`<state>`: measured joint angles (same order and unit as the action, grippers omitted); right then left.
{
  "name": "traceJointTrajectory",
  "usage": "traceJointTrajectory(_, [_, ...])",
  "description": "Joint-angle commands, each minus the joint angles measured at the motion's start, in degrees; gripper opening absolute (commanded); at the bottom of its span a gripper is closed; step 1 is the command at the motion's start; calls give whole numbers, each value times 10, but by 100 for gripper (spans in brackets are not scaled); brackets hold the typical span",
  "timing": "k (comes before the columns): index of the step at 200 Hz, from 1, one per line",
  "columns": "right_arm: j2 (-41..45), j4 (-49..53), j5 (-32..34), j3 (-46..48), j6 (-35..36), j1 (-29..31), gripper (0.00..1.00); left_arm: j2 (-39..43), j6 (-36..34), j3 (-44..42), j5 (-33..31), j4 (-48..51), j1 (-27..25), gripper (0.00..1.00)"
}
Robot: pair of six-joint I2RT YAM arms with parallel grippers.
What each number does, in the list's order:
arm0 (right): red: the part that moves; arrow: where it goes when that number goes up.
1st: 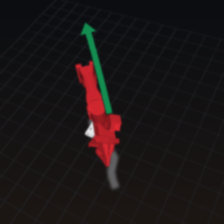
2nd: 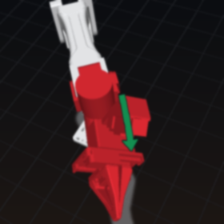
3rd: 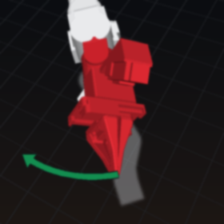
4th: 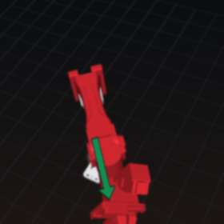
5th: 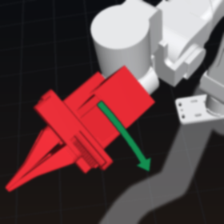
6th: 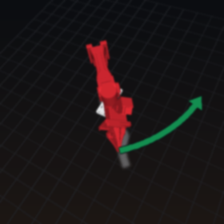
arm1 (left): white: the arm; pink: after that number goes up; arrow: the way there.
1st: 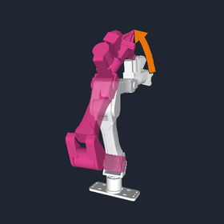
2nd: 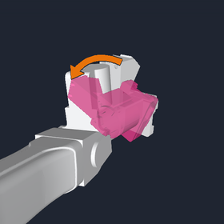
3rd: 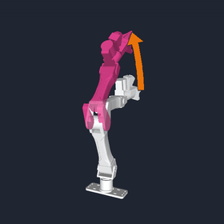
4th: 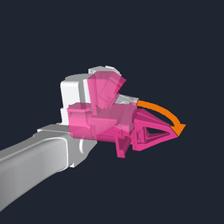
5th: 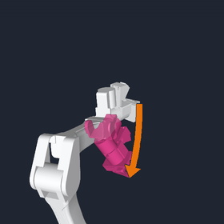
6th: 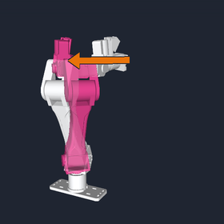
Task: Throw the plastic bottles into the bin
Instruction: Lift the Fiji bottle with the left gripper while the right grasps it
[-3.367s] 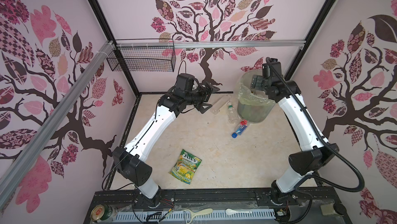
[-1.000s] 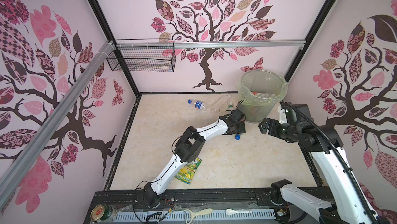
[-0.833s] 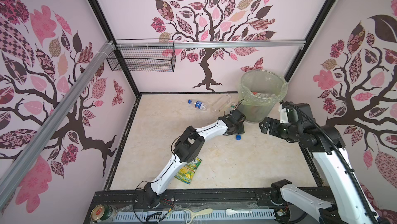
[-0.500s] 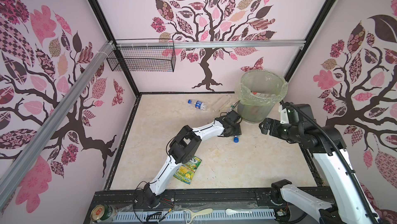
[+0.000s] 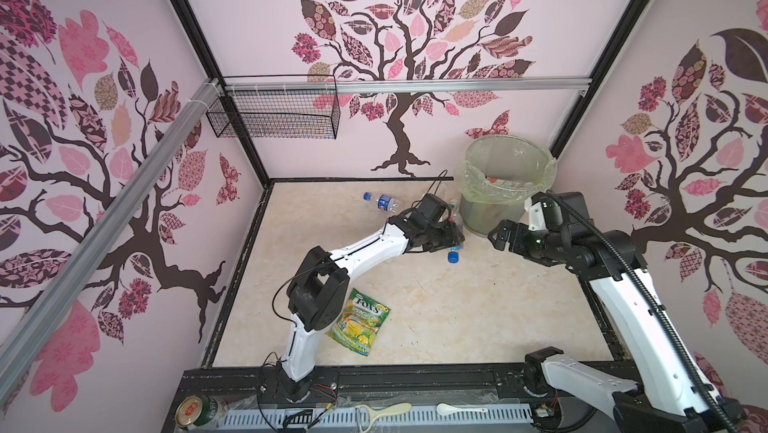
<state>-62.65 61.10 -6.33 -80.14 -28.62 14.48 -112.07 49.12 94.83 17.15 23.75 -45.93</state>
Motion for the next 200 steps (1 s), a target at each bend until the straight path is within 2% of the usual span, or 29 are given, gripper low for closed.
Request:
traceJointTrajectory(1, [-27,-54,-37,-1,-53,-2,99,55,-25,-27,35,-4,1,56])
traceJointTrajectory(52, [-84,-195,-107,26,-119,-2,99,167,-52,-89,42,27,12,56])
traceJointTrajectory(75, [-112,-271,-164,51,-149,2,100,204,-58,-131,49,28,25,56])
traceJointTrajectory(90, [-128,-308,-172,56,-161,15,99,227,-58,-153,48,25,30,56])
traceJointTrajectory(122, [-171,-366,-195,50,-185,56,100,244,-61,-177,53,30,41,56])
traceJointTrajectory(161, [-213,-412,-200,51,-215,95,100,257,-75,-167,50,50,50,56])
traceJointTrajectory(200, [-241,-465,-232,65,-251,100,91,271,-87,-179,46,66,70,57])
